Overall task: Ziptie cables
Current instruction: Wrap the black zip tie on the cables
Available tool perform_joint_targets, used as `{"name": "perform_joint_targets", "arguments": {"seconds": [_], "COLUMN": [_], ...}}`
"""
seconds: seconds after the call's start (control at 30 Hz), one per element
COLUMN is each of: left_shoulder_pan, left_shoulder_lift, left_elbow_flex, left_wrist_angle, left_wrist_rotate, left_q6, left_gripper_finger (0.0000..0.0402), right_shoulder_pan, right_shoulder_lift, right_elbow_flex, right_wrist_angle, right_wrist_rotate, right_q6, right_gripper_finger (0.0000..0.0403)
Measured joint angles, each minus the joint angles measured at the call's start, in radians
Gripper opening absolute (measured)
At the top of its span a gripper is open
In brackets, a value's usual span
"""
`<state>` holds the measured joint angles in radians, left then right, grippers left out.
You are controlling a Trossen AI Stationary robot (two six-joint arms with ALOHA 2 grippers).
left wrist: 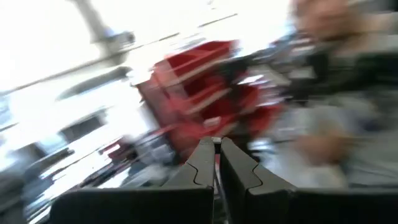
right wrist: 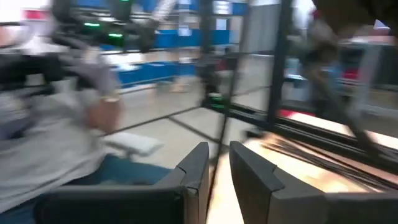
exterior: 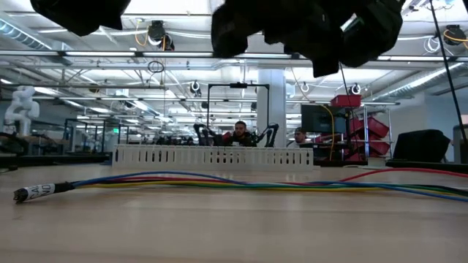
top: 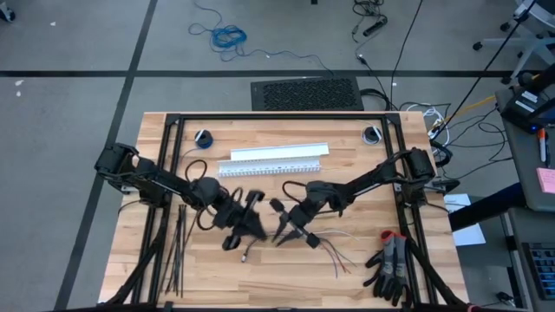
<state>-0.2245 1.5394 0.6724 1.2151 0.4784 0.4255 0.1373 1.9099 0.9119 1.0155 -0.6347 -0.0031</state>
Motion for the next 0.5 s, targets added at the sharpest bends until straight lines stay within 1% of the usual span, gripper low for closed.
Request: {"name": "perform_joint_targets", "arguments": {"seconds": [0.07, 0.13, 0.33, 0.43, 0.5], "left_shoulder_pan": [0.000, 0.002, 0.000, 0.000, -0.002], "left_shoulder_lift": [0.000, 0.000, -0.001, -0.001, -0.001], "left_elbow_flex": [0.000, 0.000, 0.000, 0.000, 0.000], "left_wrist_angle": [0.019, 0.022, 0.010, -0.016, -0.048], "left_wrist_rotate": [-0.121, -0.167, -0.180, -0.244, -0.308], "left_q6": [-0.054, -0.079, -0.088, -0.124, -0.156], "left_gripper_finger": [0.0010, 0.0010, 0.0010, 0.0010, 0.0010], "right_shoulder_pan": [-0.001, -0.002, -0.012, -0.014, -0.015], "right_shoulder_lift": [0.000, 0.000, 0.000, 0.000, 0.000], "right_elbow_flex": [-0.020, -0.034, -0.040, -0.040, -0.040], "right_wrist_angle": [0.027, 0.063, 0.087, 0.071, 0.037], "right_wrist_rotate": [0.109, 0.178, 0.192, 0.195, 0.203], "right_q6": [-0.001, -0.006, 0.000, 0.039, 0.046], "right_gripper_finger": [0.0059, 0.0059, 0.0059, 0.0059, 0.0059]}}
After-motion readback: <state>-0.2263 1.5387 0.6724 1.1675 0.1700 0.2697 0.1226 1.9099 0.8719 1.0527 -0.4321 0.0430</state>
